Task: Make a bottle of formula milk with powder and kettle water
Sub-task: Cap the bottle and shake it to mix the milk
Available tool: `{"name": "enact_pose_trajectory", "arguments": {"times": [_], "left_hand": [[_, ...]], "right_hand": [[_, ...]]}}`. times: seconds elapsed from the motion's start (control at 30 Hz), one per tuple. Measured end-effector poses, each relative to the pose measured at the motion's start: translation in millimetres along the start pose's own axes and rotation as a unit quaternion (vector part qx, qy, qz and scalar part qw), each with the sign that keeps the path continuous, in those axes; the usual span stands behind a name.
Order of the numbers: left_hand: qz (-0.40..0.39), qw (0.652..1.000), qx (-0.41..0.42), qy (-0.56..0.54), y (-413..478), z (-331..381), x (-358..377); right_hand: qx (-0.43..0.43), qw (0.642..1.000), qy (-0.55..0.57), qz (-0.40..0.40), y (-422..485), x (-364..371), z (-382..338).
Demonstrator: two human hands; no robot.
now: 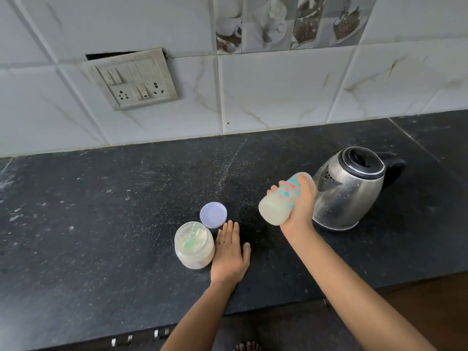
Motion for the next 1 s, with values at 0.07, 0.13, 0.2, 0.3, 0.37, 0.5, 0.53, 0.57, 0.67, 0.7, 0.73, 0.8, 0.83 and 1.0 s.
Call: {"name": "enact_pose_trajectory", "arguments": {"times": [0.07, 0.13, 0.2, 0.3, 0.37, 0.5, 0.53, 0.57, 0.67, 0.7, 0.73, 0.8, 0.83, 1.0], "left_hand": [[-0.005, 1.000, 0.002, 0.007, 1, 0, 2], [-0.014, 1.000, 0.002, 0.024, 3, -2, 7], [-0.013, 1.000, 0.004, 0.022, 3, -2, 7], [-0.005, 1.000, -0.004, 0.003, 1, -2, 3], [-0.005, 1.000, 0.000, 0.000, 1, -1, 3], [-0.010, 1.000, 0.006, 0.023, 2, -3, 8], [-0.007, 1.000, 0.005, 0.018, 2, -2, 6], [-0.005, 1.000, 0.001, 0.010, 2, -2, 5], [-0.002, 1.000, -0.002, 0.000, 0, 0, 1], [-0.004, 1.000, 0.001, 0.003, 0, 1, 1], [-0.006, 1.000, 0.003, 0.010, 1, 0, 2], [-0.007, 1.000, 0.001, 0.022, 2, -2, 5], [-0.007, 1.000, 0.000, 0.018, 2, -3, 5], [-0.011, 1.000, -0.002, 0.004, 1, -2, 4]], "right_hand": [[0.028, 0.998, -0.007, -0.061, -14, 8, 10], [0.001, 0.977, -0.119, -0.175, -35, 22, 11], [-0.051, 0.963, -0.168, -0.205, -32, 27, 1], [-0.001, 0.999, 0.004, -0.041, -9, 8, -1], [0.057, 0.996, 0.058, -0.047, -9, 12, 12], [0.035, 0.968, -0.093, -0.231, -34, 35, 12], [0.017, 0.975, -0.101, -0.197, -26, 33, 6], [0.027, 0.989, -0.063, -0.131, -16, 27, 5], [0.072, 0.993, 0.098, 0.009, -3, 12, 11], [0.093, 0.991, 0.090, -0.019, -8, 16, 18], [0.103, 0.992, 0.037, -0.066, -18, 19, 23], [0.080, 0.982, -0.064, -0.160, -31, 25, 22], [0.068, 0.982, -0.075, -0.157, -27, 22, 23], [0.127, 0.991, 0.027, -0.021, -14, -2, 33]]}}
Point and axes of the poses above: each hand's wrist, its own y-axis towards the middle knuckle, its own x-axis out of the palm, z = x × y, the point moved 10 cm from there along y, towards the middle knuckle, and after that the axes turned 13 degrees about -x, right-handed, at the moved point
